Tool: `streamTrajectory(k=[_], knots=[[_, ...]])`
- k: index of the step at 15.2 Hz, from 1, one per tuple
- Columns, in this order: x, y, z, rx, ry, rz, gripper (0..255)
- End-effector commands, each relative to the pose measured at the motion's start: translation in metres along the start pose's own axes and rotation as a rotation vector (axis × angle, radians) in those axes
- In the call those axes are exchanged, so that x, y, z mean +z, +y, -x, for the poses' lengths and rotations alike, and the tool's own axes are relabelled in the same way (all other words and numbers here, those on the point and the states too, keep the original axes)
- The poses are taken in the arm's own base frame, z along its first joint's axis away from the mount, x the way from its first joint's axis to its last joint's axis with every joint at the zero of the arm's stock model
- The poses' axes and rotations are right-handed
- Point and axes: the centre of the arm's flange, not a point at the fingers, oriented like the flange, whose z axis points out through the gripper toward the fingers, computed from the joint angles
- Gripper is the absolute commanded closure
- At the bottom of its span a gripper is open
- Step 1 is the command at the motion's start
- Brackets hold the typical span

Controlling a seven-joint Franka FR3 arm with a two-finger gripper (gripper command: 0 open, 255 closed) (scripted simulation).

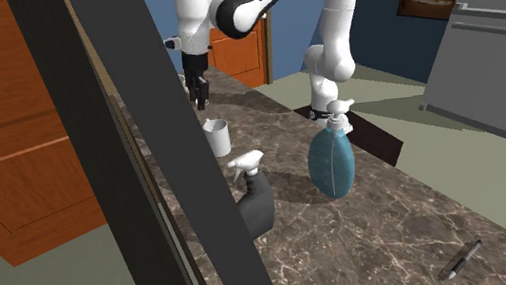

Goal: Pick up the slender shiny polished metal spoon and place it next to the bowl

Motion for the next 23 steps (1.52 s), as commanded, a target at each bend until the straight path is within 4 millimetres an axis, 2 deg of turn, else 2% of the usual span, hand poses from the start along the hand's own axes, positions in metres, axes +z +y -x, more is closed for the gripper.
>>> streamTrajectory(k=[1,23], knots=[[0.003,0.023,-0.011,-0.001,0.0,0.0,255],[0.033,0.28,-0.144,-0.001,0.0,0.0,255]])
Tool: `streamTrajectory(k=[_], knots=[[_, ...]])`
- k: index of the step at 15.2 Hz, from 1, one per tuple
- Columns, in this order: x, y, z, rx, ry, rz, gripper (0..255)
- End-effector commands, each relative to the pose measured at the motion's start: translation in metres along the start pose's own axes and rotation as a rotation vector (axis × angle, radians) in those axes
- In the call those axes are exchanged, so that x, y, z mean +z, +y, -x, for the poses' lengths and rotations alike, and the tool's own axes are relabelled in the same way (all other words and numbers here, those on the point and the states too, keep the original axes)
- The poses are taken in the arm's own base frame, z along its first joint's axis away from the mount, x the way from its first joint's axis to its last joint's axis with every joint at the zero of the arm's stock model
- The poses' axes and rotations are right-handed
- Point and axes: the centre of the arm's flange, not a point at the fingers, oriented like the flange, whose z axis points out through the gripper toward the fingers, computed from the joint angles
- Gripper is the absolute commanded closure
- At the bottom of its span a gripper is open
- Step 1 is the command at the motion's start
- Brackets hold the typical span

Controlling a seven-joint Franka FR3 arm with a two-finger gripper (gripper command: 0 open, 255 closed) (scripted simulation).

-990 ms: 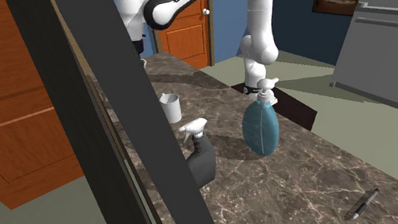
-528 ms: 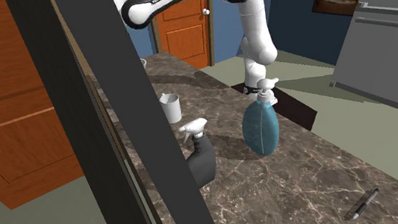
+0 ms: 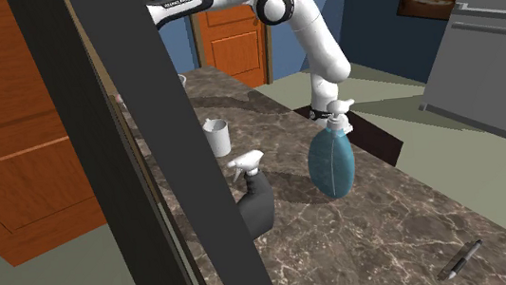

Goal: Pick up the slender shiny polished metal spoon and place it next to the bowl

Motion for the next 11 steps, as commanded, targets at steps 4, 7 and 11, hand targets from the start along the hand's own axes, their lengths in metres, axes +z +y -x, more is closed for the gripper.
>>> streamTrajectory(k=[4,7,11], knots=[[0.019,0.024,-0.01,-0.001,0.0,0.0,255],[0.034,0.023,-0.008,-0.001,0.0,0.0,255],[0.055,0.022,-0.005,-0.001,0.0,0.0,255]])
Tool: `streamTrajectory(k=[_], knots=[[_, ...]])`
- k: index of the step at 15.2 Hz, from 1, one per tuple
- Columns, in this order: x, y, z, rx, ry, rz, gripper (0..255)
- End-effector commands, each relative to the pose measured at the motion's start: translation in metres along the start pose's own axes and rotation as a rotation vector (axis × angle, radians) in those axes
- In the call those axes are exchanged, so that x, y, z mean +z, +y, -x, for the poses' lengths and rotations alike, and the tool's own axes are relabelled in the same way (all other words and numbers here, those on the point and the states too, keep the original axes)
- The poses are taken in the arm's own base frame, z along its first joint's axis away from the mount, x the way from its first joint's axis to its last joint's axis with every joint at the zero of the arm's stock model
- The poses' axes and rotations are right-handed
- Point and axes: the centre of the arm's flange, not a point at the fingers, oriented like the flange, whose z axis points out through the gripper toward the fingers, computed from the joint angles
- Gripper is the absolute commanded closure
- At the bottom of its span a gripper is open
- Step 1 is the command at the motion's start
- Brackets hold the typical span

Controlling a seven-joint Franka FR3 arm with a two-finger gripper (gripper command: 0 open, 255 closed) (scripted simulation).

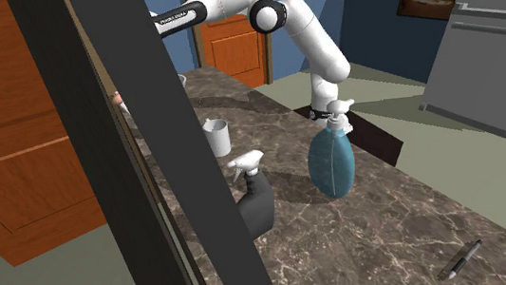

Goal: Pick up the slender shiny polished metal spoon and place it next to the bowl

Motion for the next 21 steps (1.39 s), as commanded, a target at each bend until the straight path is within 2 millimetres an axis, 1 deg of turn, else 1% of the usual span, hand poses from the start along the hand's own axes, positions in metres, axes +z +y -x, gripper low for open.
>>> streamTrajectory(k=[1,15,16,21], knots=[[0.01,-0.001,0.002,0.0,0.0,0.0,255],[0.083,-0.003,0.014,0.0,0.0,0.0,255],[0.092,-0.004,0.015,0.0,0.0,0.0,255],[0.092,-0.004,0.015,0.0,0.0,0.0,255]])
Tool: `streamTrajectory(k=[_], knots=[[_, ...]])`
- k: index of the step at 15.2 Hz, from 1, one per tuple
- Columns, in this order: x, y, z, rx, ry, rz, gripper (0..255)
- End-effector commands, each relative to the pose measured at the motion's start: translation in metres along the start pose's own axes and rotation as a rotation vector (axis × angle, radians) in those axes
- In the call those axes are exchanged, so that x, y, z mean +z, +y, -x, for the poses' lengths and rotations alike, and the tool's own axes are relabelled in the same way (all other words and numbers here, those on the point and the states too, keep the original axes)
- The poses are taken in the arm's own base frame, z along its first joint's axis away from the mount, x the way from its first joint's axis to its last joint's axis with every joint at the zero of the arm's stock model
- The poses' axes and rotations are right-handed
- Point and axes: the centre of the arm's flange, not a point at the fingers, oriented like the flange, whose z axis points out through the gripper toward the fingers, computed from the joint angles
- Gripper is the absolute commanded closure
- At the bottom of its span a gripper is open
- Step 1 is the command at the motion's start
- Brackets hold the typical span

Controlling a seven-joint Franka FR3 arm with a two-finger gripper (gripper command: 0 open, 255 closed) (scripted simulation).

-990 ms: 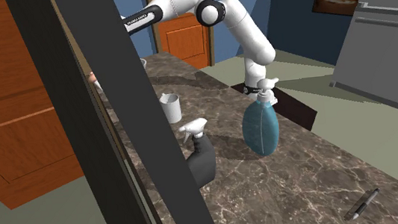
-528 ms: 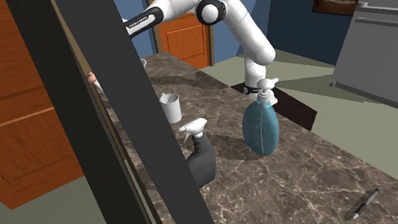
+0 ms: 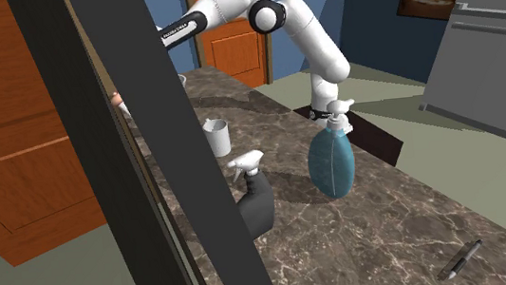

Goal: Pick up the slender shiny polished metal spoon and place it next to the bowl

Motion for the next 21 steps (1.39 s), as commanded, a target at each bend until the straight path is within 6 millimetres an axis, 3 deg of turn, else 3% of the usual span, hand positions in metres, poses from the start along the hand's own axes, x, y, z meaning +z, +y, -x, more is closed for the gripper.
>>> streamTrajectory(k=[1,3,4,5,8,9,13,21], knots=[[0.05,-0.02,0.008,-0.012,-0.06,-0.04,255],[0.05,-0.02,0.008,-0.012,-0.06,-0.04,255],[0.056,-0.017,0.01,-0.011,-0.06,-0.04,0],[0.058,-0.013,0.03,-0.012,-0.06,-0.041,0],[0.058,-0.008,0.035,-0.011,-0.058,-0.042,0],[0.05,-0.02,0.008,-0.012,-0.06,-0.04,0],[0.0,-0.018,0.005,-0.012,-0.06,-0.04,0],[0.0,-0.018,0.005,-0.012,-0.06,-0.04,0]])
